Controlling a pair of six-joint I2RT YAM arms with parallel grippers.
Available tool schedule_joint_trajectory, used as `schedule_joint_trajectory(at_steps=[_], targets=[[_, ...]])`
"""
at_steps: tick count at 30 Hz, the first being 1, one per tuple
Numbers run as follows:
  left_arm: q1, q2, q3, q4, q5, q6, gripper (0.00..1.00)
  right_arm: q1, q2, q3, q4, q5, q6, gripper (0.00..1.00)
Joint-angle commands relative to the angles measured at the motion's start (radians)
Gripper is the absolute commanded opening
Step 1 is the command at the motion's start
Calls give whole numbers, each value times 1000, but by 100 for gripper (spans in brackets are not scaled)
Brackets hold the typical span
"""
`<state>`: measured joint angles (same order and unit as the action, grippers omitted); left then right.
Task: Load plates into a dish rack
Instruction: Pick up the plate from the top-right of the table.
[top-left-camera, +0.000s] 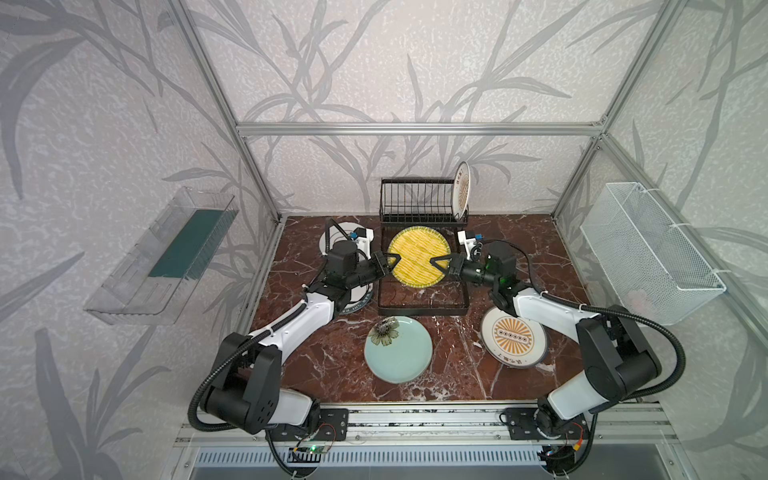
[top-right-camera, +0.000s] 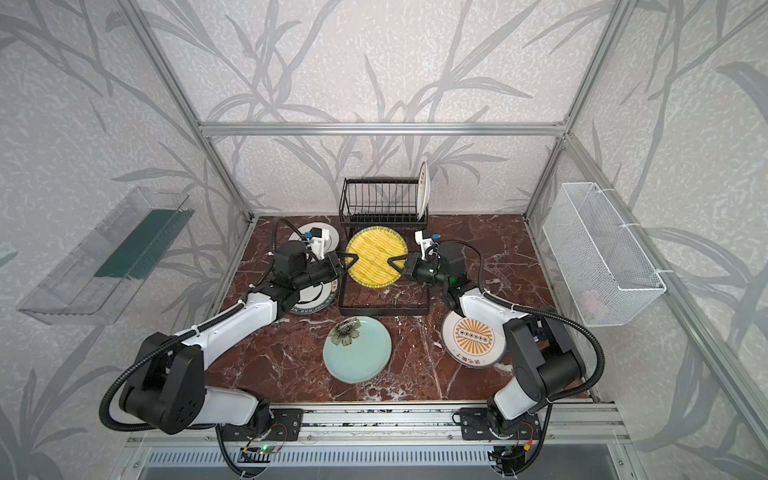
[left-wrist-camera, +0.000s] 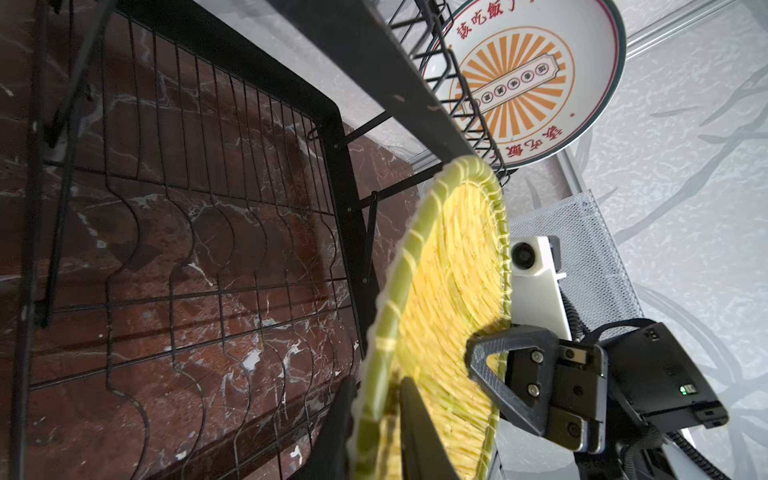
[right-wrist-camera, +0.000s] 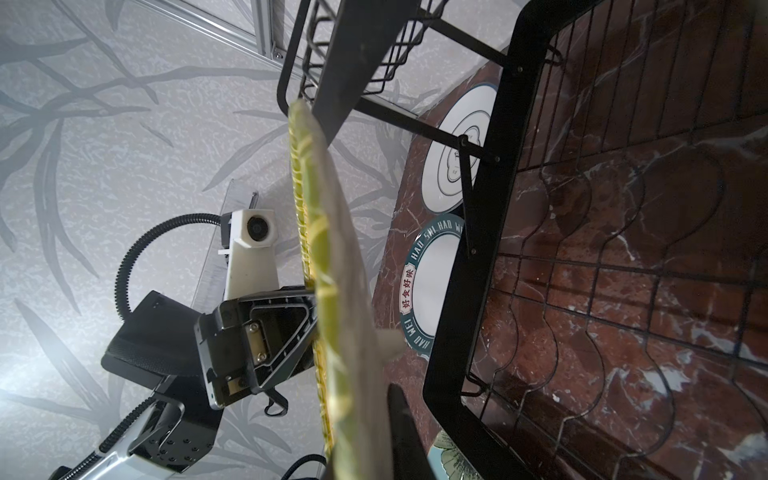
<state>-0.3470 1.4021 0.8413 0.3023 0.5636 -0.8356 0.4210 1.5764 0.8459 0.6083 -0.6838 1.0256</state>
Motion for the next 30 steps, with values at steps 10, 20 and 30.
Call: schedule_joint_trajectory(at_steps=[10, 20, 30], targets=[[-6, -86, 59, -196, -94, 139, 28, 8, -131, 55, -201, 81, -195, 0], [-3, -137, 93, -329, -172, 231, 29, 8, -274, 121, -468, 231, -357, 0], [-4, -143, 98, -340, -177, 242, 29, 20, -351, 277, -639, 429, -520, 0]])
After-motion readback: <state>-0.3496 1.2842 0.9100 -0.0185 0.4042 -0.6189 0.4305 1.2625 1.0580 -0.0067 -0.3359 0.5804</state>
